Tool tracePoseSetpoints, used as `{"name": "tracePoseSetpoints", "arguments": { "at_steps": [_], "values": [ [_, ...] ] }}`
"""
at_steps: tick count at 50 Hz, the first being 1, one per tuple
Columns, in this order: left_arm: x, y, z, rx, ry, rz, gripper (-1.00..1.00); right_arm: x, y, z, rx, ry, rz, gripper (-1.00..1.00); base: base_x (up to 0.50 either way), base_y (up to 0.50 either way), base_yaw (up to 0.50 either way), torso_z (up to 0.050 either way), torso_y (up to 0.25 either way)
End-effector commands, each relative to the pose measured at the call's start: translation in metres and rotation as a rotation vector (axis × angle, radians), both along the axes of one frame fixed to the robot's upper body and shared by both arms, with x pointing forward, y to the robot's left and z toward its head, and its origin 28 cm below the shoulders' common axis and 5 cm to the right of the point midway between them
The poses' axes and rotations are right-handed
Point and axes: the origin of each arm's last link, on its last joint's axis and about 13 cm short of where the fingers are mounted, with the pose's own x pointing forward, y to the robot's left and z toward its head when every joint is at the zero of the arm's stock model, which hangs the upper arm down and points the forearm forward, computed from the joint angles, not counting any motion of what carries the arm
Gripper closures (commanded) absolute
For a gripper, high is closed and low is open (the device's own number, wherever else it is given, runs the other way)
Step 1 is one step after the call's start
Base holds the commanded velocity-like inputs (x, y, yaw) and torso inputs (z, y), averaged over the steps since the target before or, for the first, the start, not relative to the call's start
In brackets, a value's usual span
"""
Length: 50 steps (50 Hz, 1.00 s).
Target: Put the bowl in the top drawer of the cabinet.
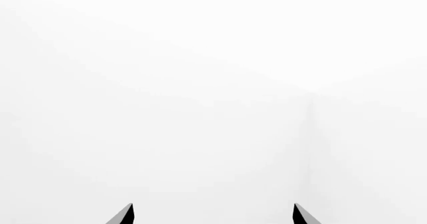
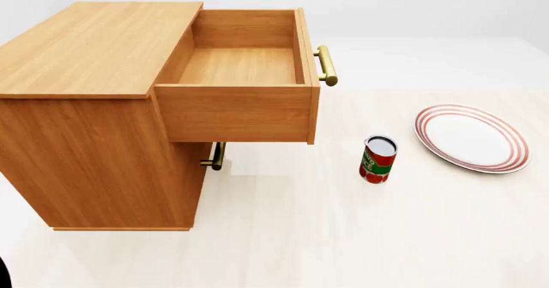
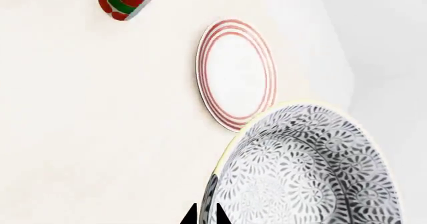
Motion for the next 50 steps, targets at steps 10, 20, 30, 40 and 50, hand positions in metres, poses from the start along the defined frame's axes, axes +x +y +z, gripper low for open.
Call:
{"name": "tracePoseSetpoints", "arguments": {
  "at_steps": [10, 20, 30, 40, 50],
  "values": [
    [-0.009, 0.000, 0.007, -0.008, -0.034, -0.026, -1.00, 0.027, 0.030, 0.107, 0.011, -0.118, 0.533, 1.00, 0.00, 0.00, 0.00, 0.000, 0.000],
    [-0.015, -0.001, 0.011, -0.004, -0.053, -0.038, -1.00, 0.043, 0.046, 0.159, 0.115, -0.102, 0.624, 1.00, 0.00, 0.00, 0.00, 0.000, 0.001],
    [-0.032, -0.001, 0.021, 0.000, -0.082, -0.025, -1.00, 0.064, 0.067, 0.201, 0.096, -0.072, 0.687, 1.00, 0.00, 0.00, 0.00, 0.000, 0.000],
    [-0.045, 0.000, 0.025, -0.006, -0.100, -0.025, -1.00, 0.096, 0.100, 0.215, 0.072, -0.062, 0.765, 1.00, 0.00, 0.00, 0.00, 0.000, 0.000],
    [-0.064, 0.008, 0.031, -0.001, -0.121, 0.012, -1.00, 0.120, 0.144, 0.215, 0.043, -0.049, 0.939, 1.00, 0.00, 0.00, 0.00, 0.000, 0.001]
  ]
}}
